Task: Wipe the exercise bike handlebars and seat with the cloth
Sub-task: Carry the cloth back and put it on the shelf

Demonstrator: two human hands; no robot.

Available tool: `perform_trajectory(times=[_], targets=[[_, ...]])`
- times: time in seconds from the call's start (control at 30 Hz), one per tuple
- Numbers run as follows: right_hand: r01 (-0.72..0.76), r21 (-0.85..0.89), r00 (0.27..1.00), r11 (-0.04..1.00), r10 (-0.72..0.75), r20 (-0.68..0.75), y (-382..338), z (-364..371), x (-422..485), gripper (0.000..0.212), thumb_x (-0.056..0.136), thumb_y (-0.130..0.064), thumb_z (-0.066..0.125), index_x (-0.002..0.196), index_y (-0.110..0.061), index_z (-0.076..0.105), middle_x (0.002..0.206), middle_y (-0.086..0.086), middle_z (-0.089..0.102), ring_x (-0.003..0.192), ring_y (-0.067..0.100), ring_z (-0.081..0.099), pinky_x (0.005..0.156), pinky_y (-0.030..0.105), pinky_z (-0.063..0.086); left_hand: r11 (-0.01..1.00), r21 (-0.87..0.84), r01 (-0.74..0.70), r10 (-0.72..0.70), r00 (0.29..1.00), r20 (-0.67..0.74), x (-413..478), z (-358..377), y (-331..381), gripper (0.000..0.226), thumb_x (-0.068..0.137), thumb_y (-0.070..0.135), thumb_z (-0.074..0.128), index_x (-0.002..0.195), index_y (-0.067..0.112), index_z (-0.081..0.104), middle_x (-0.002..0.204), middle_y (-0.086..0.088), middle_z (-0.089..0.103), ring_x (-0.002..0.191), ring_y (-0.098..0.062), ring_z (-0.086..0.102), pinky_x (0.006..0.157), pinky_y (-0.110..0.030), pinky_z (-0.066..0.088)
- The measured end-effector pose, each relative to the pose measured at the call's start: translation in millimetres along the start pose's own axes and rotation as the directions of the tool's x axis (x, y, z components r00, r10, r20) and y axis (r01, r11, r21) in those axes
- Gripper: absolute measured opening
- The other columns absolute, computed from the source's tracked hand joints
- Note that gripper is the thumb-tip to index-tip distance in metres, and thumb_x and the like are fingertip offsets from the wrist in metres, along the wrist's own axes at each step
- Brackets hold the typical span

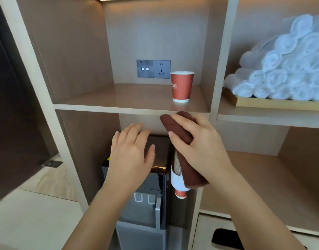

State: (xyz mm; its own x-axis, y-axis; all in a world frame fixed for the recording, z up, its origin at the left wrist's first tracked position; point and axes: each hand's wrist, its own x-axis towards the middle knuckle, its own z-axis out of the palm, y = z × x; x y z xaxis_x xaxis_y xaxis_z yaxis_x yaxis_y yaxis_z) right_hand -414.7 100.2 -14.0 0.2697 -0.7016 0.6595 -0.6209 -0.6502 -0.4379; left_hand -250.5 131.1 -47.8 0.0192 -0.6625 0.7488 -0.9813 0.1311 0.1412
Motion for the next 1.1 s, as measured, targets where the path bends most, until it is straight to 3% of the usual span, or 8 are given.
perform_trajectory(times=[0.23,0.43,0.67,0.83,1.0,1.1], targets=[[0.076,0.042,0.995,0.996,-0.072,-0.075,-16.1,25.2,41.8,0.043,0.081,-0.040,0.053,0.124,-0.032,0.055,0.118,-0.002,0.054,0.105,0.015,0.054,0.090,0.021,0.038,1.000,0.013,-0.020,0.021,0.999,-0.045,32.8,3.3,-49.4,0.043,0.083,0.032,0.040,0.113,0.008,0.061,0.122,-0.012,0.059,0.116,-0.032,0.052,0.097,-0.053,0.036],[0.056,0.000,0.989,0.998,-0.056,-0.137,-40.6,55.5,77.9,0.044,0.078,-0.039,0.054,0.120,-0.031,0.059,0.110,-0.001,0.055,0.099,0.012,0.055,0.082,0.009,0.032,0.996,-0.029,-0.087,0.086,0.995,-0.042,63.8,7.6,-105.9,0.046,0.083,0.034,0.039,0.117,0.010,0.058,0.126,-0.011,0.057,0.121,-0.030,0.048,0.099,-0.051,0.034],[0.045,-0.184,0.987,0.982,-0.071,-0.141,-78.4,100.3,132.1,0.046,0.080,-0.042,0.051,0.125,-0.030,0.055,0.113,0.002,0.054,0.103,0.022,0.055,0.085,0.034,0.048,0.988,-0.039,-0.151,0.148,0.987,-0.063,106.0,4.1,-175.1,0.048,0.086,0.038,0.036,0.118,0.011,0.059,0.126,-0.010,0.057,0.120,-0.030,0.049,0.099,-0.047,0.024],[0.016,-0.283,0.990,0.959,-0.054,-0.127,-89.6,122.6,161.1,0.043,0.086,-0.037,0.056,0.128,-0.028,0.052,0.112,0.003,0.052,0.099,0.022,0.054,0.078,0.026,0.043,0.987,-0.031,-0.155,0.153,0.986,-0.059,127.8,14.6,-212.5,0.050,0.087,0.040,0.034,0.119,0.010,0.058,0.125,-0.010,0.058,0.119,-0.029,0.050,0.099,-0.049,0.027],[-0.025,-0.368,0.997,0.929,-0.002,-0.072,-92.9,149.3,192.2,0.044,0.086,-0.038,0.053,0.129,-0.030,0.050,0.113,0.005,0.050,0.104,0.026,0.051,0.083,0.036,0.049,0.991,-0.023,-0.130,0.129,0.990,-0.062,135.7,29.5,-226.9,0.051,0.087,0.040,0.031,0.115,0.010,0.062,0.123,-0.012,0.060,0.117,-0.031,0.053,0.099,-0.050,0.025],[-0.045,-0.365,0.999,0.930,0.034,-0.038,-92.2,159.6,210.1,0.043,0.087,-0.038,0.052,0.130,-0.031,0.049,0.111,0.006,0.050,0.103,0.028,0.051,0.084,0.037,0.048,0.995,-0.030,-0.095,0.092,0.991,-0.092,137.0,31.3,-230.5,0.052,0.086,0.041,0.031,0.114,0.010,0.063,0.122,-0.012,0.061,0.115,-0.032,0.054,0.098,-0.052,0.032]])
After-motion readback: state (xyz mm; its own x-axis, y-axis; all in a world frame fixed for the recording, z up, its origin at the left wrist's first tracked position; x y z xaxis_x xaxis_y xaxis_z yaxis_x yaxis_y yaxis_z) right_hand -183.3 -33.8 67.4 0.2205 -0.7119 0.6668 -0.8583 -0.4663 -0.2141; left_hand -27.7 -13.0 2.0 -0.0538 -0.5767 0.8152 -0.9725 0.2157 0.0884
